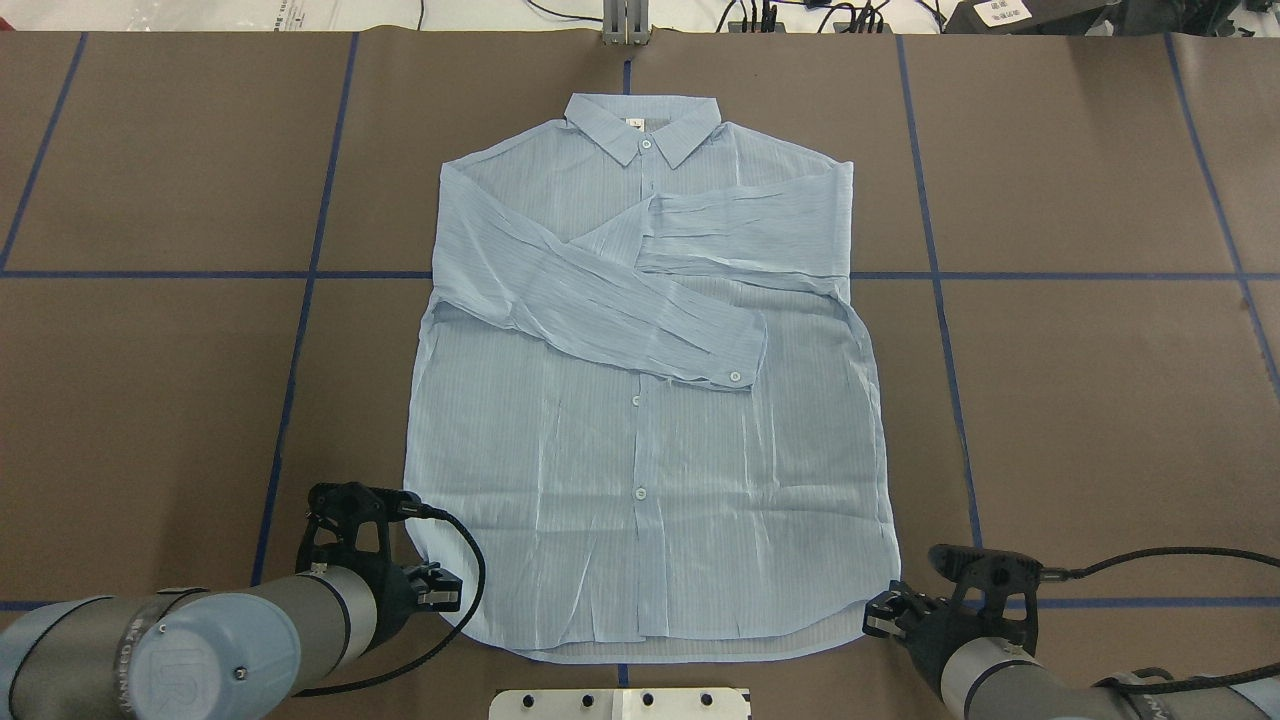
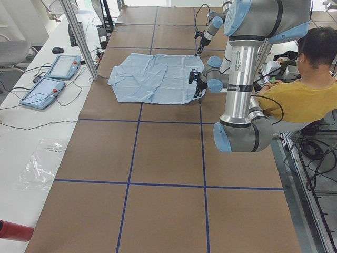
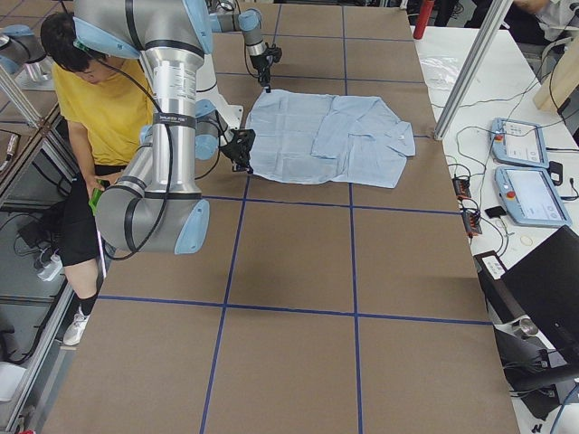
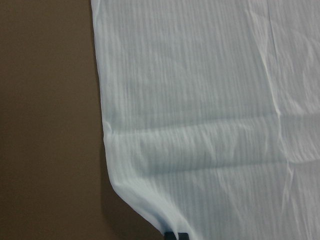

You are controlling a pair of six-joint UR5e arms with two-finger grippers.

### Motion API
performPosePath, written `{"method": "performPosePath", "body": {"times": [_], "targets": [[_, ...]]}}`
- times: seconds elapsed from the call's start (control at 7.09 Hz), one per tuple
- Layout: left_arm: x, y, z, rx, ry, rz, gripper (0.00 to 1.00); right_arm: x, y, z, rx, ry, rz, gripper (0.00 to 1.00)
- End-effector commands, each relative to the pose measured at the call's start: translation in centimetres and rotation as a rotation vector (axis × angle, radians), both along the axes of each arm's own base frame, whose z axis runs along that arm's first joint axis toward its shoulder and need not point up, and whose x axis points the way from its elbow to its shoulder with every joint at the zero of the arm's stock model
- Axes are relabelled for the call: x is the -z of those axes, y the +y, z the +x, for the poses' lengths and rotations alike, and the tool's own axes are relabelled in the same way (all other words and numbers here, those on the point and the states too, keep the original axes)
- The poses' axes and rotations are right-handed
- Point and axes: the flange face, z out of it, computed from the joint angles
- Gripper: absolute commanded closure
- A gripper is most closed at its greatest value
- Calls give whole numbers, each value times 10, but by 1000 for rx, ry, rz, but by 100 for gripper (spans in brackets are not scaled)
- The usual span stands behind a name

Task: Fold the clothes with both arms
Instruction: 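Grasp the hem corners with both grippers, then lift the hem with both grippers and fold it toward the collar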

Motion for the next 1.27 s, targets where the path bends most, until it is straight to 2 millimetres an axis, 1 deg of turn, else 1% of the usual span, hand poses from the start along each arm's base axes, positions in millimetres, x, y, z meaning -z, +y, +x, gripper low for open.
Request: {"method": "performPosePath", "body": {"times": [0.0,0.14,0.28,0.42,0.56,0.7,0.85,0.99,1.13], "targets": [[60,15,-54,-75,88,-34,100,84,11,79,120,20,-127,100],[98,30,-105,-153,102,-69,100,122,25,113,189,-12,-159,100],[121,41,-153,-203,103,-97,100,147,28,128,220,-72,-181,100],[144,40,-169,-250,131,-112,100,157,13,131,184,-104,-189,100],[157,11,-159,-226,99,-50,100,168,-11,133,127,-123,-169,100],[158,-19,-134,-192,46,-21,100,187,-38,128,84,-136,-116,100],[144,-61,-115,-124,-23,-23,100,199,-72,117,-4,-124,-105,100],[138,-101,-119,-75,-63,26,100,209,-114,104,-78,-106,-71,100],[130,-134,-126,-10,-86,30,100,206,-154,108,-139,-59,-37,100]]}}
